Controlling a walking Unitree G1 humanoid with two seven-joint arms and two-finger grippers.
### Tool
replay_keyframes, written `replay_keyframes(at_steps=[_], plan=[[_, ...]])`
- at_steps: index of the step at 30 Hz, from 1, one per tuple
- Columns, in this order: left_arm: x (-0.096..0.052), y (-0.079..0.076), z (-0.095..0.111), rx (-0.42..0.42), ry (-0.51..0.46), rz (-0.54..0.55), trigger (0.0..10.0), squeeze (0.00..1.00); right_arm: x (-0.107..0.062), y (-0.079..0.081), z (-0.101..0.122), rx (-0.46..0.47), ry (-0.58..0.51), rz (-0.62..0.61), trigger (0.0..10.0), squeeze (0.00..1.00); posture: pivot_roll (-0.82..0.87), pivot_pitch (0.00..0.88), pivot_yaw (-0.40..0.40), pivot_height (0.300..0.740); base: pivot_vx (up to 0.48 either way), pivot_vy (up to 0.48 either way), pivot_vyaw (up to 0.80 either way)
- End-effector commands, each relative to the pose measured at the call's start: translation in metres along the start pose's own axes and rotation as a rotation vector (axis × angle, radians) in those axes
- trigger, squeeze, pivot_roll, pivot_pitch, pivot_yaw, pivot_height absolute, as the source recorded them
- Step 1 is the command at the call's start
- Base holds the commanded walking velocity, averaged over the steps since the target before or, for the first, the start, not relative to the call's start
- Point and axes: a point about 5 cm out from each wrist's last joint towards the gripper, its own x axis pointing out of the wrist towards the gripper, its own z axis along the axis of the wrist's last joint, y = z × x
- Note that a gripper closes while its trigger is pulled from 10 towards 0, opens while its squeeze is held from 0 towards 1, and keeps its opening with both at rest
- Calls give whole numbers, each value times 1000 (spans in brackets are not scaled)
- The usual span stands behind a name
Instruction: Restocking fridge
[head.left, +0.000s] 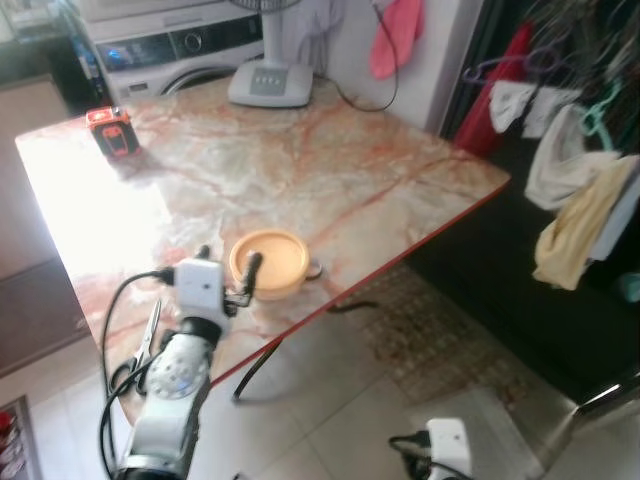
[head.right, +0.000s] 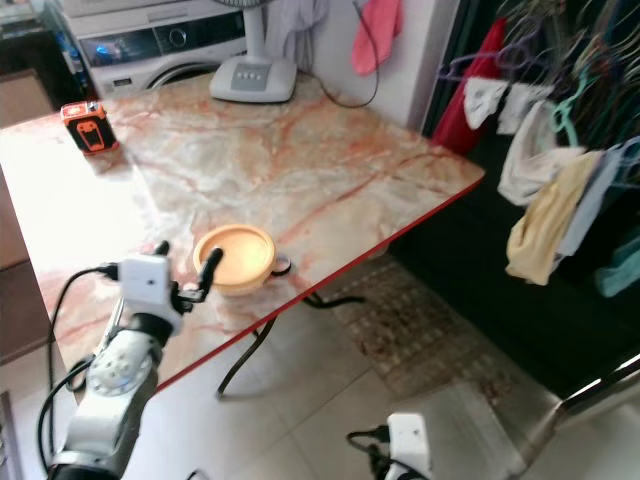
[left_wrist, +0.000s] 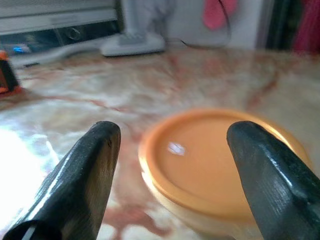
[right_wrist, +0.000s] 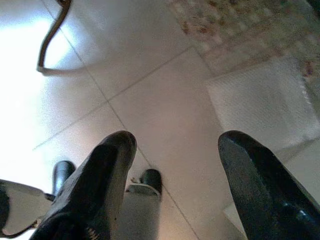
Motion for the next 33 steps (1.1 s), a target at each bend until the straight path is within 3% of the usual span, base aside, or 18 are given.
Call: replay_keyframes(at_steps=[1, 2, 3, 6, 10, 12, 23, 33], plan=[[-1, 1, -5, 64, 40, -23, 10000, 0, -2, -1, -6, 8, 20, -1, 10000, 0, -82, 68, -39, 740, 0, 0, 0], [-1, 1, -4, 84, 41, -29, 10000, 0, -2, -1, -6, 8, 20, -1, 10000, 0, -82, 68, -39, 740, 0, 0, 0], [-2, -1, -1, 162, 26, -82, 10000, 0, -2, -1, -6, 9, 20, 0, 10000, 0, -82, 70, -40, 740, 0, 0, 0], [-5, -10, 6, 294, -17, -198, 10000, 0, -2, -1, -6, 7, 20, 0, 10000, 0, -79, 71, -41, 740, 0, 0, 0], [-2, -21, 2, 380, 7, -304, 10000, 0, -1, -1, -6, 8, 21, 0, 10000, 0, -78, 70, -41, 740, 0, 0, 0], [2, -19, -2, 420, 41, -309, 10000, 0, -1, -1, -6, 8, 23, 1, 10000, 0, -78, 70, -41, 740, 0, 0, 0], [7, -21, -13, 501, 111, -355, 10000, 0, -1, 0, -6, 6, 28, 8, 10000, 0, -77, 63, -41, 740, 0, 0, 0], [10, -5, -11, 596, 114, -244, 10000, 0, -1, 0, -6, 3, 29, 10, 10000, 0, -75, 63, -46, 740, 0, 0, 0]])
